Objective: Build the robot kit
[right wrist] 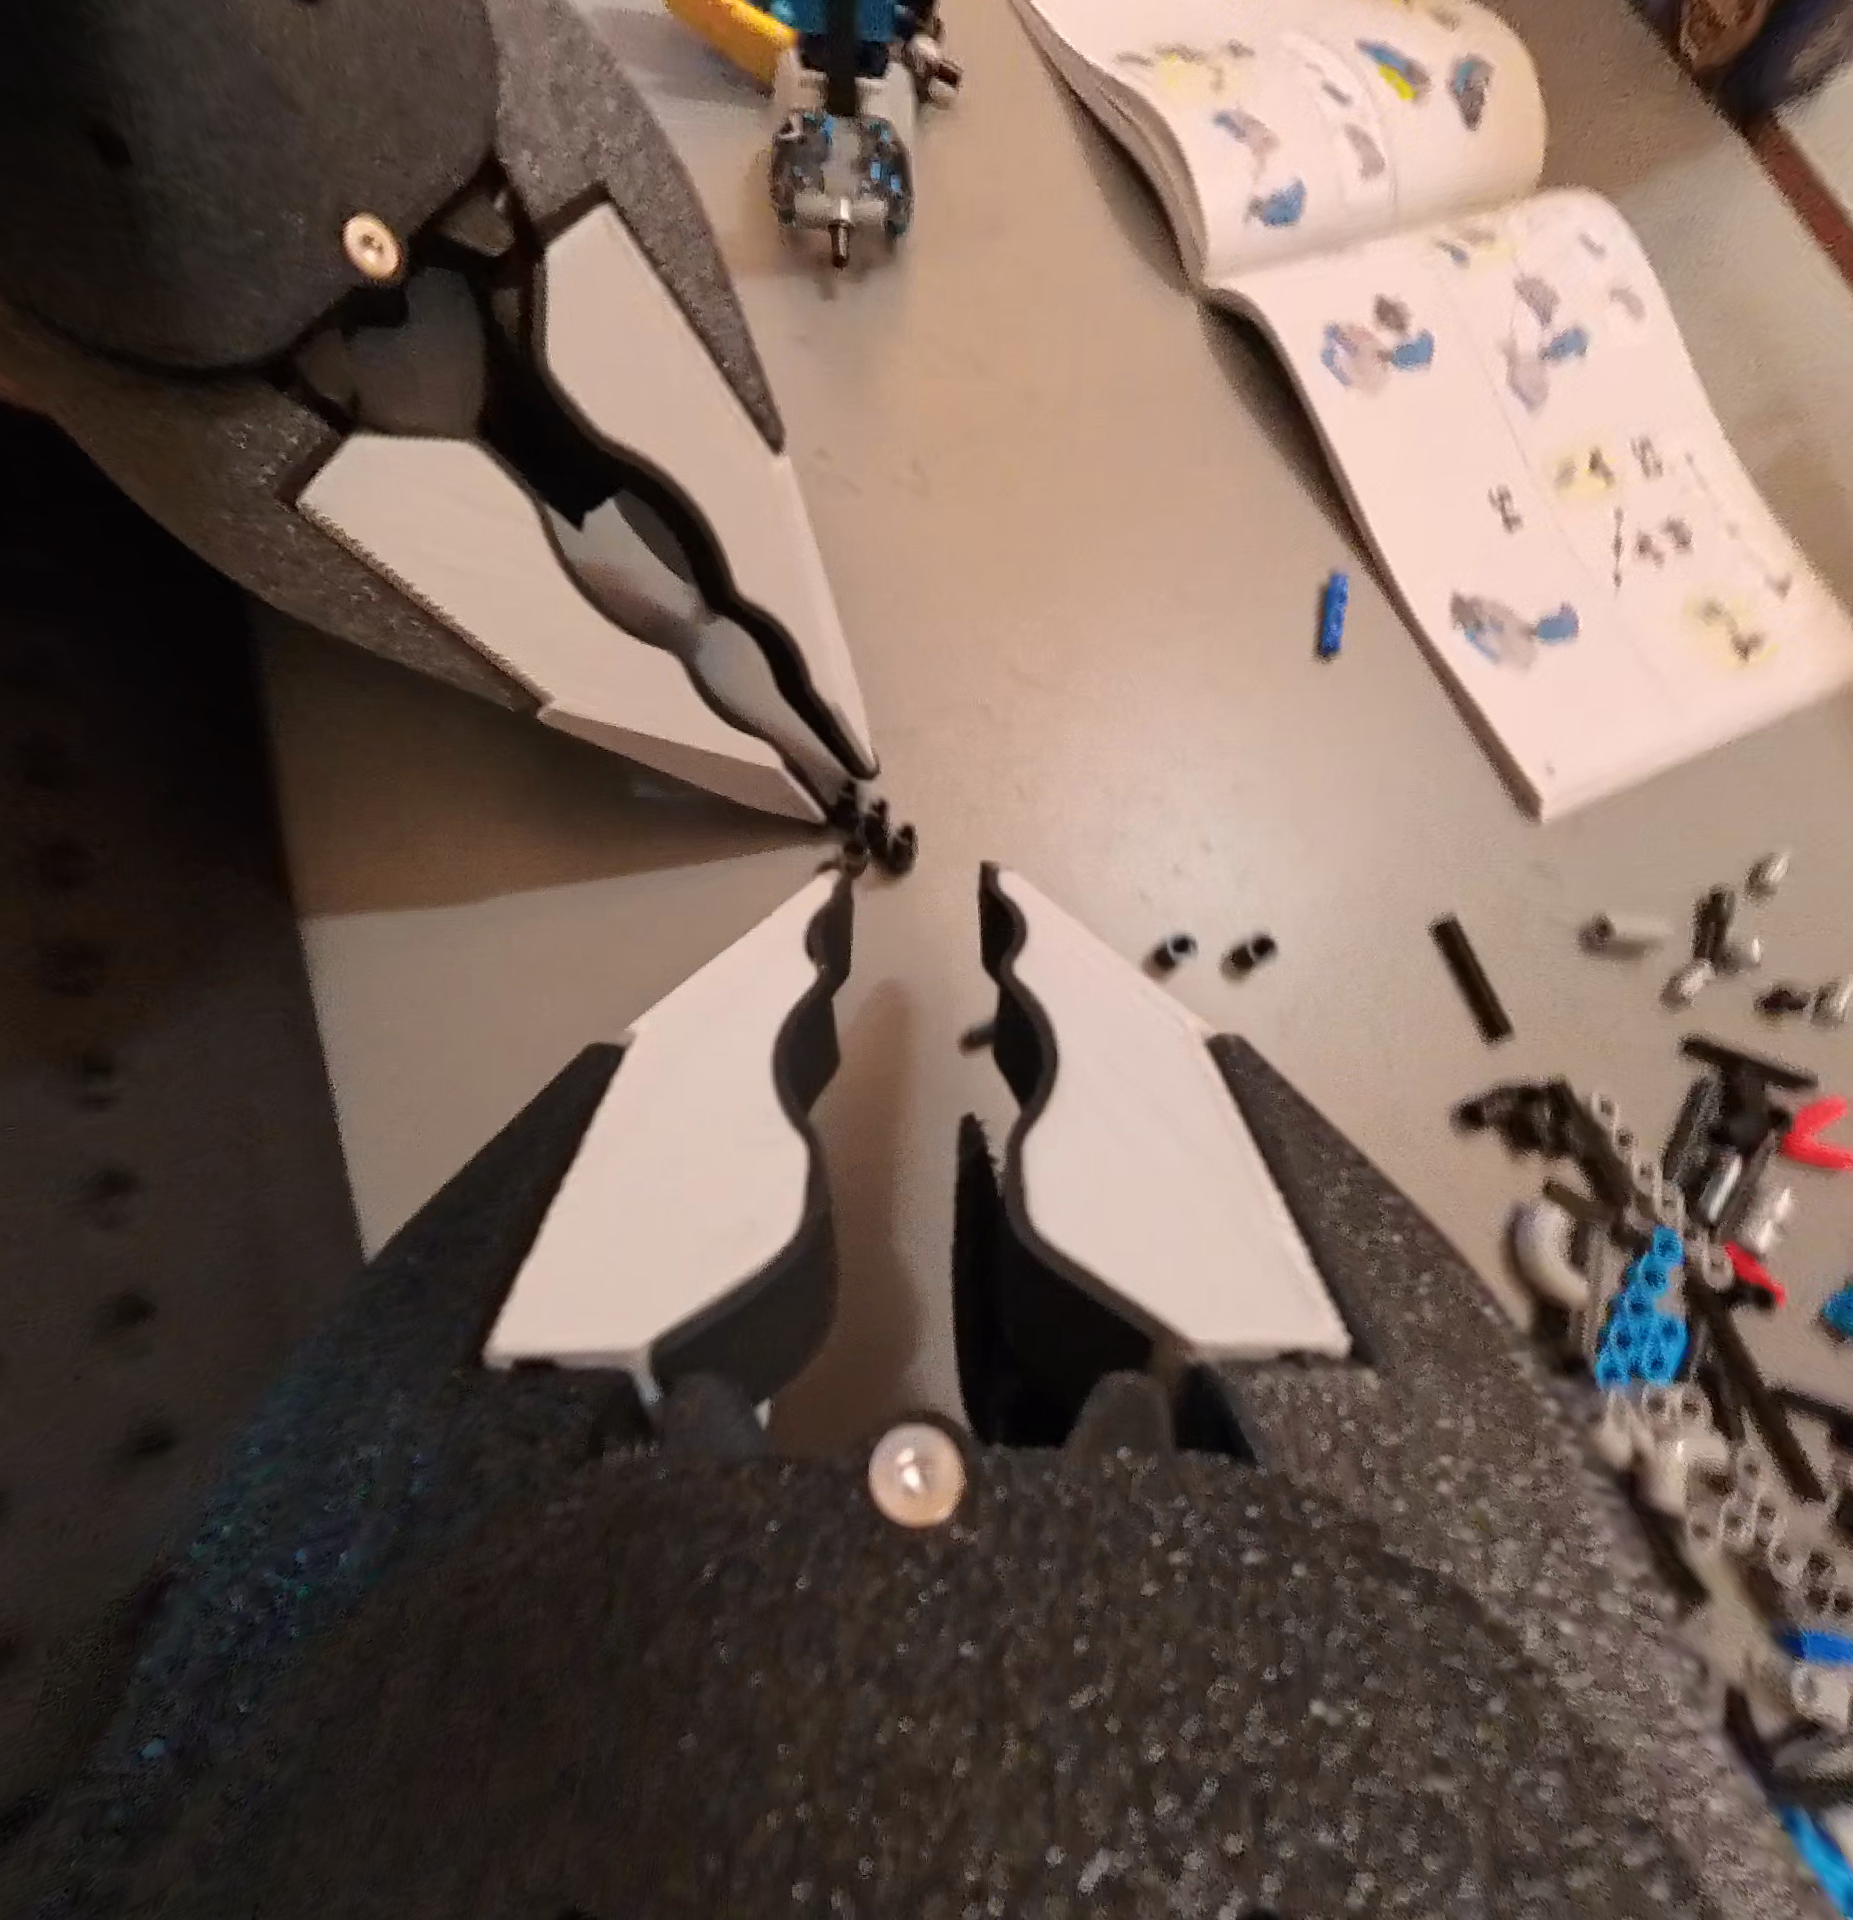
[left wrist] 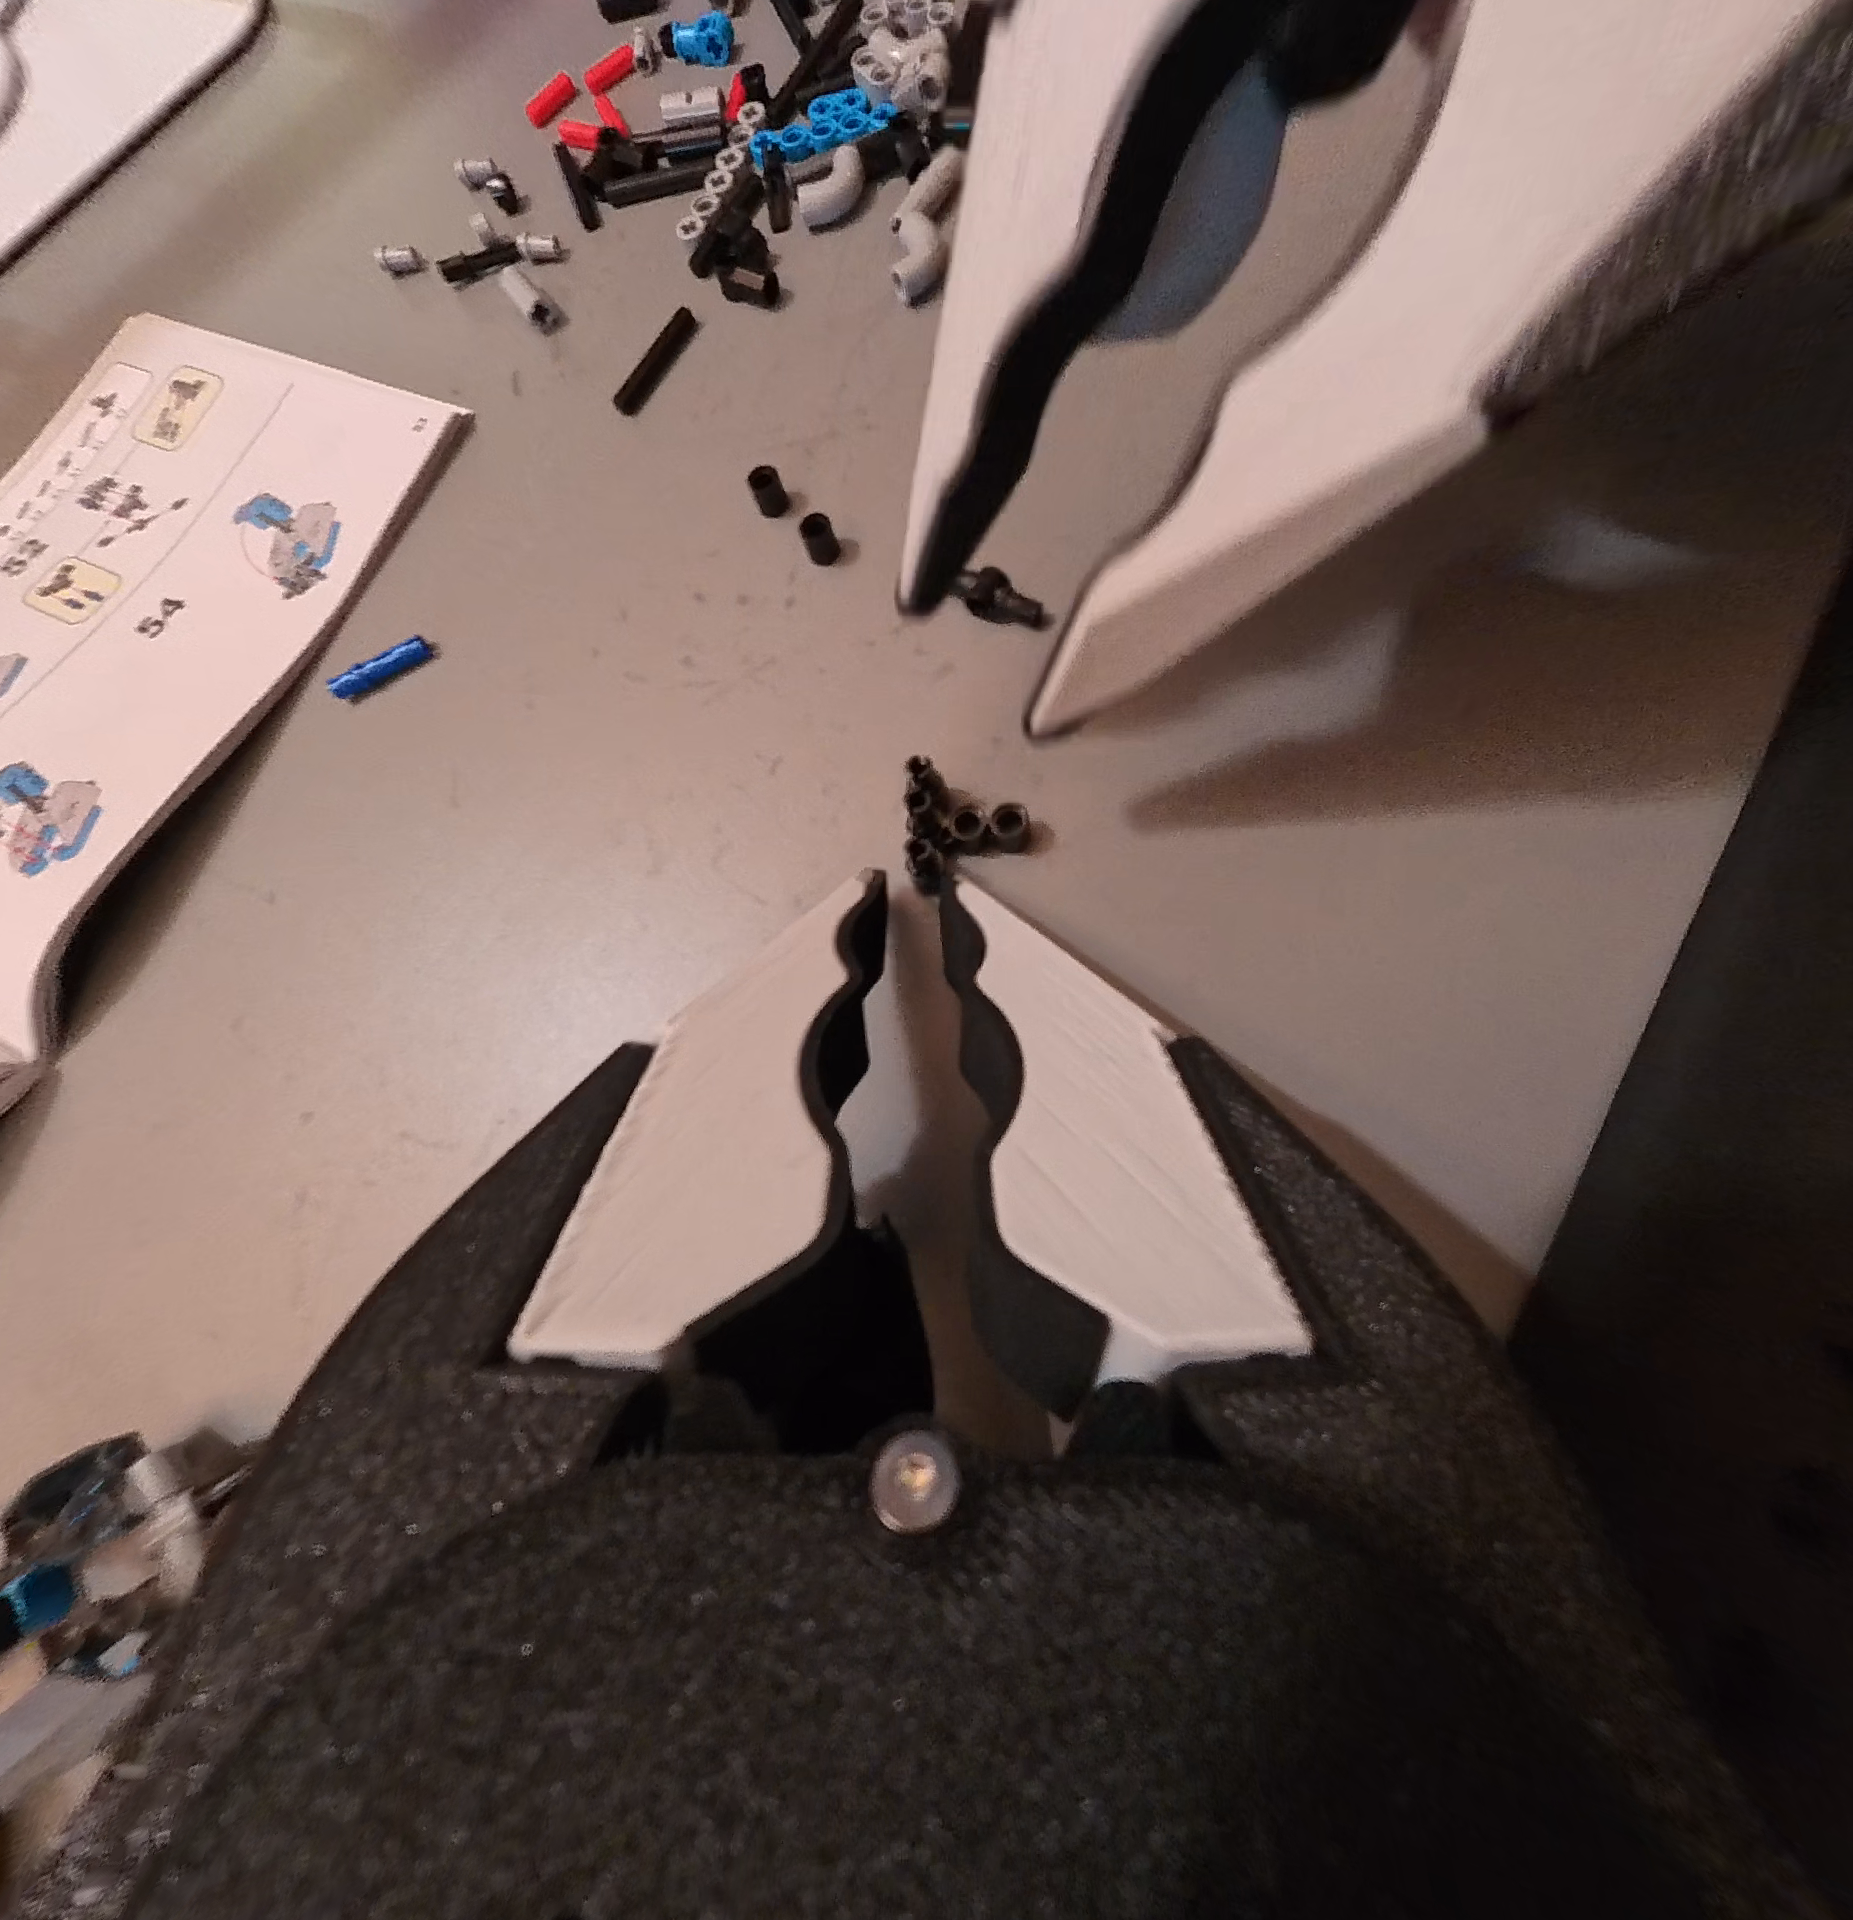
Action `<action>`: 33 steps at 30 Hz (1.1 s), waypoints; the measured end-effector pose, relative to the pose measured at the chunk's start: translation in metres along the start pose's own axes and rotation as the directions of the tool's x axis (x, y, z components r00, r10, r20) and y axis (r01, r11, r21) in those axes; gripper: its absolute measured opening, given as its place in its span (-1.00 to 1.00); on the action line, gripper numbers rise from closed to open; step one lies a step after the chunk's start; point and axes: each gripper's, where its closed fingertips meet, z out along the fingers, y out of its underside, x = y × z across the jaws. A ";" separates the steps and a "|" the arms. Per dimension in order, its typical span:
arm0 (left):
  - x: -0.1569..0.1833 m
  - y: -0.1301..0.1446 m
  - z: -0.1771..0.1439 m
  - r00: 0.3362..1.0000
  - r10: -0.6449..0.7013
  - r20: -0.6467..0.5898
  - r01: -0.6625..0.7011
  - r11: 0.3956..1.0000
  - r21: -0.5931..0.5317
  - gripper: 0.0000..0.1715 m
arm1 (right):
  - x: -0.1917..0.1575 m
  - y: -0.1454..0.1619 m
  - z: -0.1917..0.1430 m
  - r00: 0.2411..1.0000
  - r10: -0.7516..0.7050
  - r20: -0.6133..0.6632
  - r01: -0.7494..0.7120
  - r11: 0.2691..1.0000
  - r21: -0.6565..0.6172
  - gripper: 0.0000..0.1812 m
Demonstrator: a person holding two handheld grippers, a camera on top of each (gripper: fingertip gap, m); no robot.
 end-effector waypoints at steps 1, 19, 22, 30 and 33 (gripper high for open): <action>-0.002 -0.001 -0.004 1.000 -0.002 0.013 0.001 1.000 0.016 -0.89 | -0.006 -0.003 0.006 0.999 -0.036 0.013 0.036 0.999 0.003 -0.71; -0.044 0.004 -0.070 0.981 -0.137 0.137 0.099 0.962 0.255 -0.90 | -0.018 -0.002 0.027 0.931 -0.322 -0.173 0.311 0.947 -0.085 -0.80; -0.043 0.006 -0.067 0.981 -0.111 0.159 0.072 0.970 0.233 -0.90 | -0.013 -0.001 0.026 0.891 -0.367 -0.266 0.352 0.930 -0.102 -0.91; -0.044 0.010 -0.064 0.980 -0.155 0.122 0.125 0.967 0.224 -0.90 | -0.009 -0.001 0.026 0.950 -0.194 -0.244 0.181 0.981 -0.077 -1.00; -0.043 0.011 -0.062 0.981 -0.150 0.122 0.121 0.969 0.214 -0.90 | -0.008 0.000 0.027 0.969 -0.138 -0.205 0.124 0.989 -0.078 -1.00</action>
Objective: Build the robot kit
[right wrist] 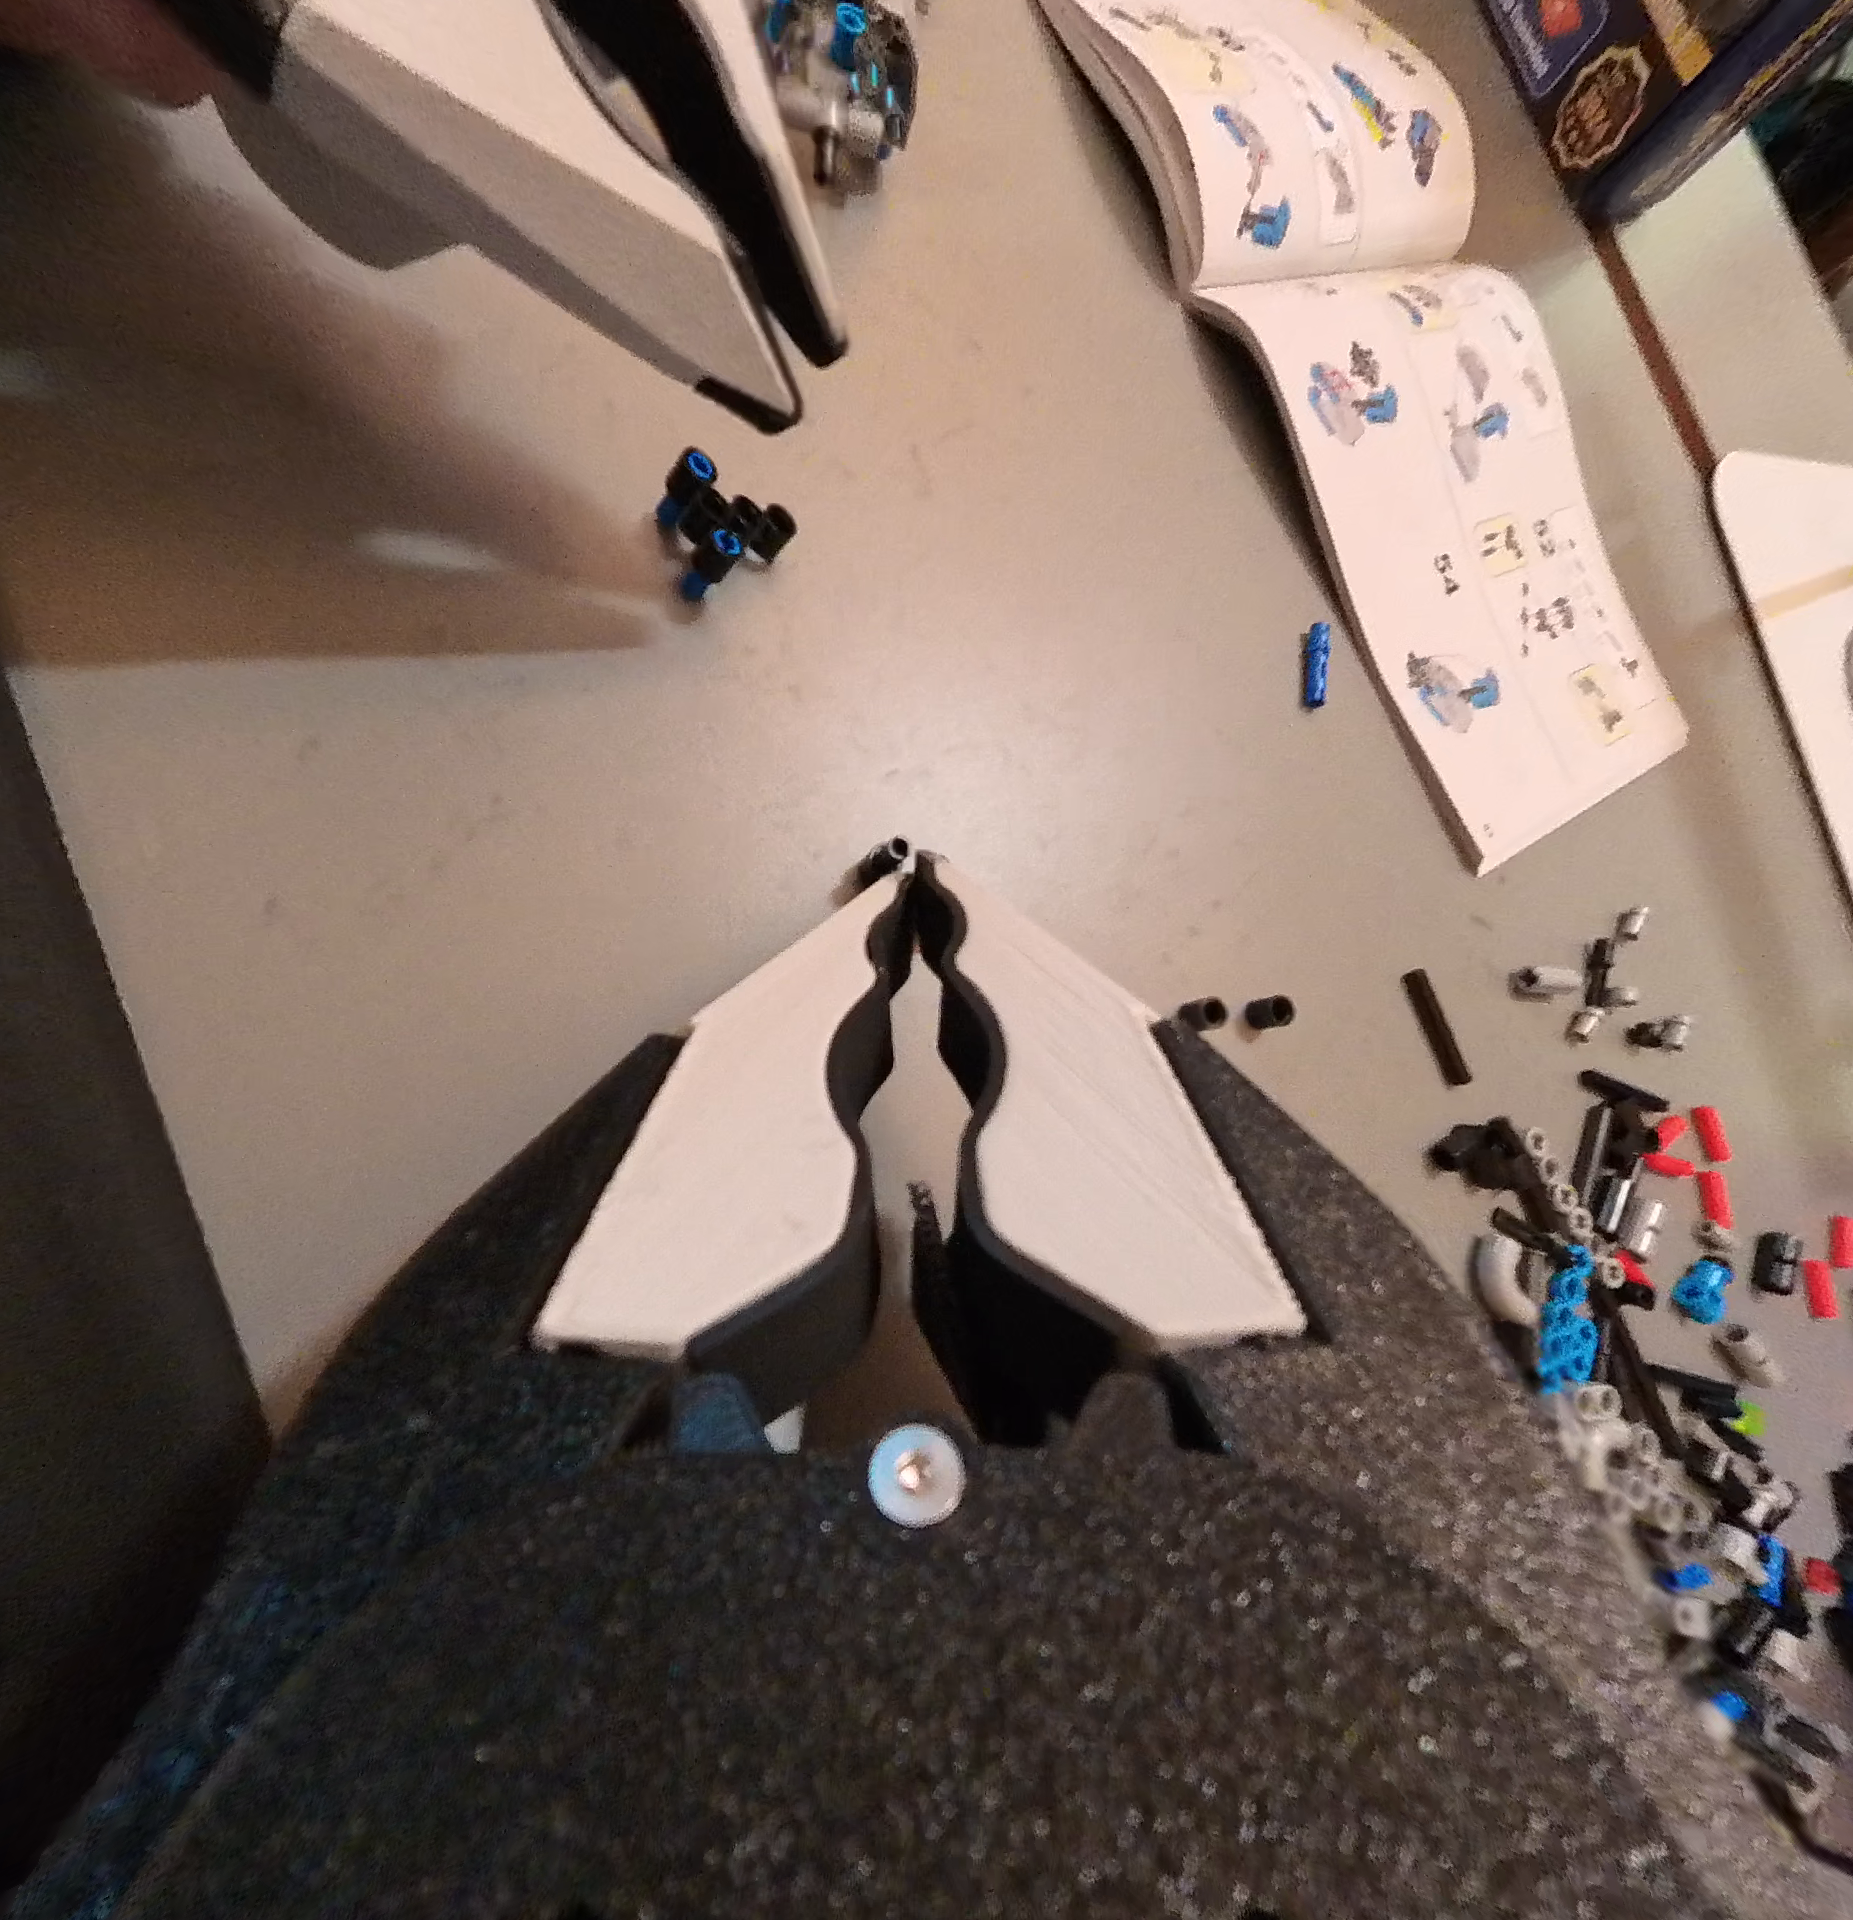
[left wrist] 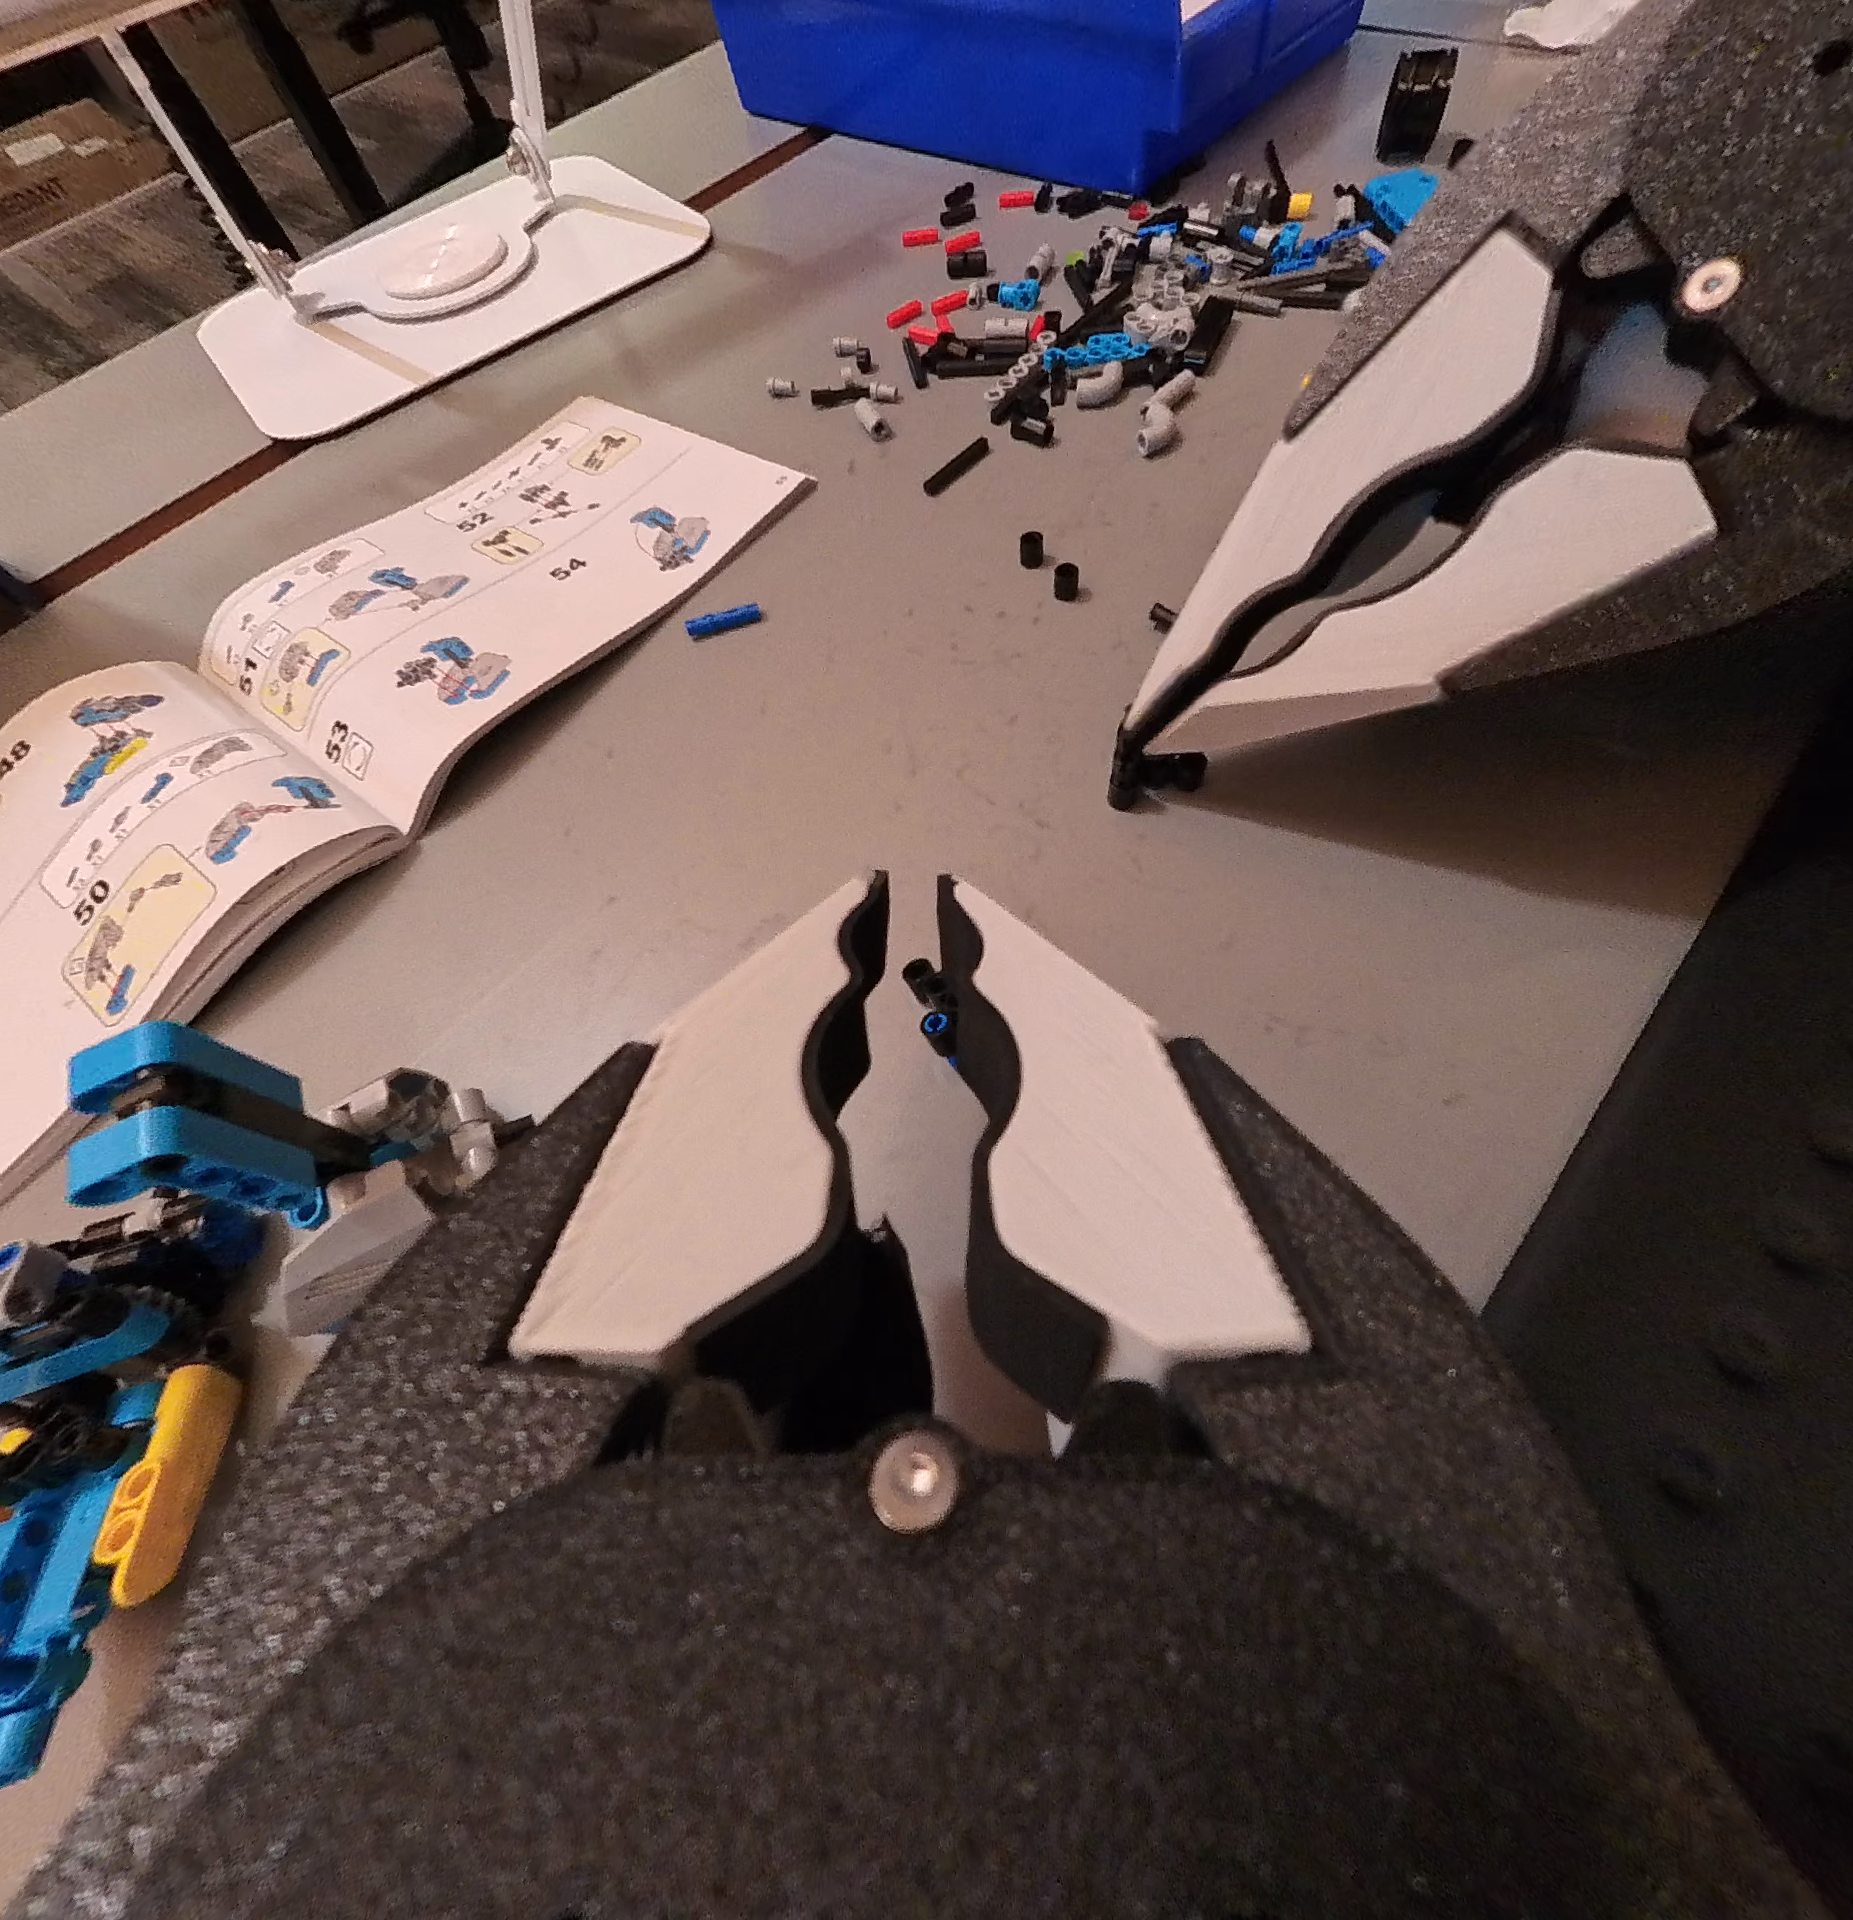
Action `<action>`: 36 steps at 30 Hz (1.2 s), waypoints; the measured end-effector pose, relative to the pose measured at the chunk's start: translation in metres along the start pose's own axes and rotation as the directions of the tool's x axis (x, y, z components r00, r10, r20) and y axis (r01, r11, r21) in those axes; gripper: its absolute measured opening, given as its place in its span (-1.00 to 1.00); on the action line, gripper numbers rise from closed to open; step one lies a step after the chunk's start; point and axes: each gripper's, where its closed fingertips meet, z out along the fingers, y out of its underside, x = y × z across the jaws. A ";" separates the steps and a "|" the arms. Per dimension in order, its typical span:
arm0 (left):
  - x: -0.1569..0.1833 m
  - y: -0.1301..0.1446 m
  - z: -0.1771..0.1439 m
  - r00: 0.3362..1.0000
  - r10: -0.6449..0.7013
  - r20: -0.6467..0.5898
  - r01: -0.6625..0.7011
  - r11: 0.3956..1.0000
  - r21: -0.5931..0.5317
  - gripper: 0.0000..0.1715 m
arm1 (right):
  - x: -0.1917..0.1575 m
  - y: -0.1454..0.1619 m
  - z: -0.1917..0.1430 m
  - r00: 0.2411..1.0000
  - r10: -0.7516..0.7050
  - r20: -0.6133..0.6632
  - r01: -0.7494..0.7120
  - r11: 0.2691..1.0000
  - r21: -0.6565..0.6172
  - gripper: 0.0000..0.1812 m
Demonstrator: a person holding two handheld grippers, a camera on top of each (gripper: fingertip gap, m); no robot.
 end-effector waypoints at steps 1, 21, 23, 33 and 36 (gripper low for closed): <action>0.000 0.000 0.000 1.000 0.001 -0.002 -0.001 1.000 -0.001 -0.90 | 0.000 0.000 0.001 1.000 0.024 0.013 -0.024 1.000 -0.006 -1.00; -0.001 0.002 0.003 1.000 0.003 0.003 -0.003 1.000 -0.006 -0.89 | 0.037 0.033 -0.066 0.929 0.370 -0.007 -0.369 0.928 0.054 -0.76; 0.000 0.002 0.004 1.000 0.015 0.003 -0.015 1.000 -0.013 -0.89 | 0.065 0.081 -0.088 0.884 0.451 -0.123 -0.456 0.890 -0.009 -0.77; 0.038 -0.010 0.034 0.985 0.060 -0.164 -0.079 0.990 -0.113 -0.82 | 0.104 0.186 -0.149 0.695 0.661 -0.282 -0.703 0.708 -0.072 -0.71; 0.043 -0.006 0.046 0.977 0.074 -0.199 -0.106 0.983 -0.152 -0.81 | 0.095 0.183 -0.150 0.697 0.688 -0.204 -0.711 0.699 -0.074 -0.71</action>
